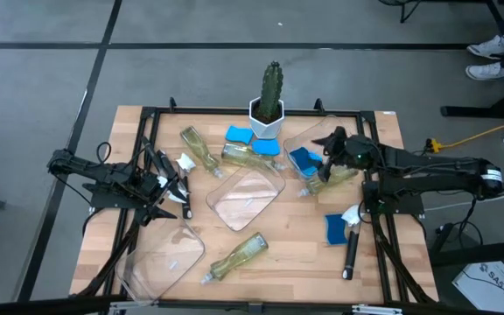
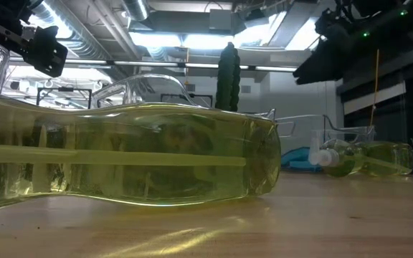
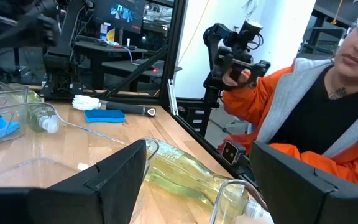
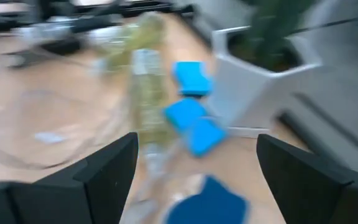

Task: Pick & Place Kitchen Sink Supplies
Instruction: Put the blue sponge into the top transparent bin

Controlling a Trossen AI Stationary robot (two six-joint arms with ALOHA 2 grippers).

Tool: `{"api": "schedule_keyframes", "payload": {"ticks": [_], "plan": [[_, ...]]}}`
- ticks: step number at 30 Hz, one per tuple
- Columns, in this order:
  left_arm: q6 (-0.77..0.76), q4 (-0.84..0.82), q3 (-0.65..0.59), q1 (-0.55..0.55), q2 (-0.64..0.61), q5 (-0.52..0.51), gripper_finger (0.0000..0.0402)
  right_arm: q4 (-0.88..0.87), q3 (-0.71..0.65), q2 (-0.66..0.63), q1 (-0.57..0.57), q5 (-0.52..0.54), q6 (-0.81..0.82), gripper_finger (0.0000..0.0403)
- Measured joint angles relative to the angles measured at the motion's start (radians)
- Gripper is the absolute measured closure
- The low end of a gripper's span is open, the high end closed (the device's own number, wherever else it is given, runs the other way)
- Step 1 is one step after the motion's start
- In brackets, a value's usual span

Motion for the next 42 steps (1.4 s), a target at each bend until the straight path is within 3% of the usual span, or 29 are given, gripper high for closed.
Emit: {"api": "schedule_keyframes", "payload": {"ticks": [8, 13, 26, 42], "plan": [[0.0, 0.0, 0.0, 0.0, 0.0, 0.0, 0.0121, -0.047, 0.0, 0.054, 0.052, -0.187, 0.156, 0.0079], [0.0, 0.0, 0.0, 0.0, 0.0, 0.0, 0.0121, -0.094, 0.008, 0.11, 0.14, -0.186, 0.213, 0.0079], [0.0, 0.0, 0.0, 0.0, 0.0, 0.0, 0.0121, -0.353, 0.19, 0.247, 0.379, -0.187, 0.227, 0.0079], [0.0, 0.0, 0.0, 0.0, 0.0, 0.0, 0.0121, -0.385, 0.18, 0.264, 0.416, -0.145, 0.314, 0.0079]]}}
